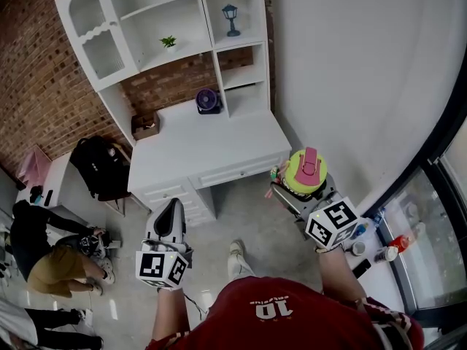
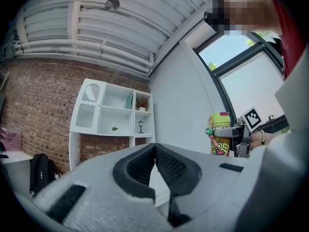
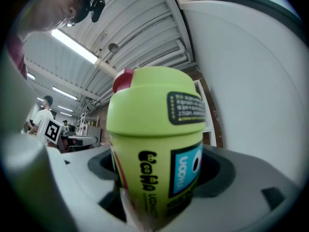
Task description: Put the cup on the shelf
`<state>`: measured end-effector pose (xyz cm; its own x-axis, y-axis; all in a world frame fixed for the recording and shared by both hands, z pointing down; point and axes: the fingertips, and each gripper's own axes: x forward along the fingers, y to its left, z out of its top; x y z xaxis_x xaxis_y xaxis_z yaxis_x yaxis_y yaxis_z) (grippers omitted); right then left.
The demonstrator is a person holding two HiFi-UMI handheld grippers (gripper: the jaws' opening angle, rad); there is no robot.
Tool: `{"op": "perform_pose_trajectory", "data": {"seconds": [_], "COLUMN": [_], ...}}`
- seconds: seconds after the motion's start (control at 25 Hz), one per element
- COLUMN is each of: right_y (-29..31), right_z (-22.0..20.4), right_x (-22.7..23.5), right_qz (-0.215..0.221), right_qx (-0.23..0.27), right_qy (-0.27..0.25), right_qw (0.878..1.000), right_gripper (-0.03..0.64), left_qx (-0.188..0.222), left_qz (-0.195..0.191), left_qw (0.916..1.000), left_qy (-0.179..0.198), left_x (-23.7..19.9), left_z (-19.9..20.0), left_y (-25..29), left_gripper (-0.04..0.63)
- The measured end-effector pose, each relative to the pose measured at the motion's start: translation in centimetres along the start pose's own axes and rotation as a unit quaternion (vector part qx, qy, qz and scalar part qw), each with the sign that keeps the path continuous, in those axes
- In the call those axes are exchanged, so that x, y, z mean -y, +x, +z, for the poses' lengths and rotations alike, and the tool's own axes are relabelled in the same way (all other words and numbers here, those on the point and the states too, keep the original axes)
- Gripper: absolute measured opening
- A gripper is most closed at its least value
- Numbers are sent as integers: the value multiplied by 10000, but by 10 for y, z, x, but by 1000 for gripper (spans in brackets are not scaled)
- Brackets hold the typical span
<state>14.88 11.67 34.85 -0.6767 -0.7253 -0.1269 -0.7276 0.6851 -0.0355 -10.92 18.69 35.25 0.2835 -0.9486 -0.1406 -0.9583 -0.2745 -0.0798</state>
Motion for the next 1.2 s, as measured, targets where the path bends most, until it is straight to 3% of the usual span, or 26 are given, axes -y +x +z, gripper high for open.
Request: {"op": "perform_pose_trajectory", "data": {"seconds": [0.52,1.2], "right_y": [54,235], "right_z": [-15,-8], "right_x": [28,73], "right_qz": [-79,-6], "right_qx": [-217,-294], "right_qy": [-30,-64], "right_qw": [9997,9995], "right_gripper": [414,416], "left_qx": [34,-63], "left_qz": [138,301], "left_qw": [9999,9995], "left_qy": [-19,-117], "left_x": [-38,-159], "left_z": [-12,-36], "left_y": [43,153], "left_gripper": [-2,-2]}}
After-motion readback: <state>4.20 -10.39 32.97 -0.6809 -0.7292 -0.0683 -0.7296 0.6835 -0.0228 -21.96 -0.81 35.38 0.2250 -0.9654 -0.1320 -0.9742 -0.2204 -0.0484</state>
